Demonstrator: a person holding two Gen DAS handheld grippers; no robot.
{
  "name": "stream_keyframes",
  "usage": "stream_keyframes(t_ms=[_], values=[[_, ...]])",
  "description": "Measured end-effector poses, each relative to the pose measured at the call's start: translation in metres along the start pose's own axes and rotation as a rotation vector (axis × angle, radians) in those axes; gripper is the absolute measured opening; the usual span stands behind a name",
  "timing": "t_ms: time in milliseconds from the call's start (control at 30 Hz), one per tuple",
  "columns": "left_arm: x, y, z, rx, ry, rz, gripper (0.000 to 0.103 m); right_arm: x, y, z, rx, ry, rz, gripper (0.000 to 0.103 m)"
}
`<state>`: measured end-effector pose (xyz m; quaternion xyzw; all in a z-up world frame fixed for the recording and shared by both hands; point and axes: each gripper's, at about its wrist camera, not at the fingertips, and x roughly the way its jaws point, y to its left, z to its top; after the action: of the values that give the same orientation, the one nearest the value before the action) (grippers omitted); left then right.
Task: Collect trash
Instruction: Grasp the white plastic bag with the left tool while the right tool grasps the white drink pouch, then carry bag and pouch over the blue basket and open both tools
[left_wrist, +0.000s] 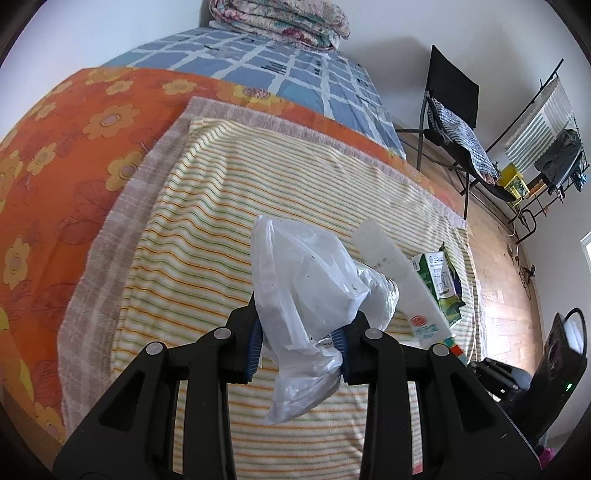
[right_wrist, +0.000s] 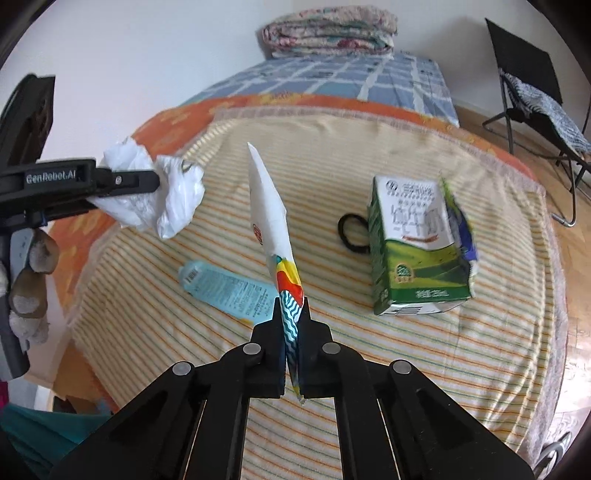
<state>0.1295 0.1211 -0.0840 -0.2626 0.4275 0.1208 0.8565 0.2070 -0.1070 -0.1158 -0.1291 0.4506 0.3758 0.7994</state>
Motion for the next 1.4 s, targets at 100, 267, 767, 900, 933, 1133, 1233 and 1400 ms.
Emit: stream_keyframes(t_ms=[100,267,767,900,933,1133,1233,1400], values=[[-0.013,0.001,-0.003,0.006,-0.015,-0.002,0.032,-0.011,-0.001,0.003,0.007,-0.016,0.008,0.003],[-0.036,0.003,-0.012,0.026,-0.038,-0.005,0.032,-0.039,0.002,0.000,-0.003,-0.058,0.011,0.003],[-0.103,0.025,-0.060,0.080,-0.074,0.004,0.032,-0.111,0.031,-0.049,-0.072,-0.120,0.068,0.003],[-0.115,0.024,-0.078,0.105,-0.073,-0.001,0.032,-0.121,0.042,-0.070,-0.083,-0.111,0.106,0.003],[-0.118,0.023,-0.084,0.114,-0.071,-0.003,0.032,-0.123,0.045,-0.074,-0.089,-0.110,0.114,0.003],[-0.126,0.017,-0.121,0.163,-0.041,-0.014,0.032,-0.132,0.058,-0.098,-0.099,-0.099,0.158,0.003],[-0.127,0.017,-0.142,0.169,-0.012,-0.024,0.032,-0.136,0.062,-0.110,-0.104,-0.091,0.168,0.003],[-0.125,0.016,-0.173,0.181,0.028,-0.026,0.032,-0.141,0.064,-0.130,-0.096,-0.081,0.179,0.003]])
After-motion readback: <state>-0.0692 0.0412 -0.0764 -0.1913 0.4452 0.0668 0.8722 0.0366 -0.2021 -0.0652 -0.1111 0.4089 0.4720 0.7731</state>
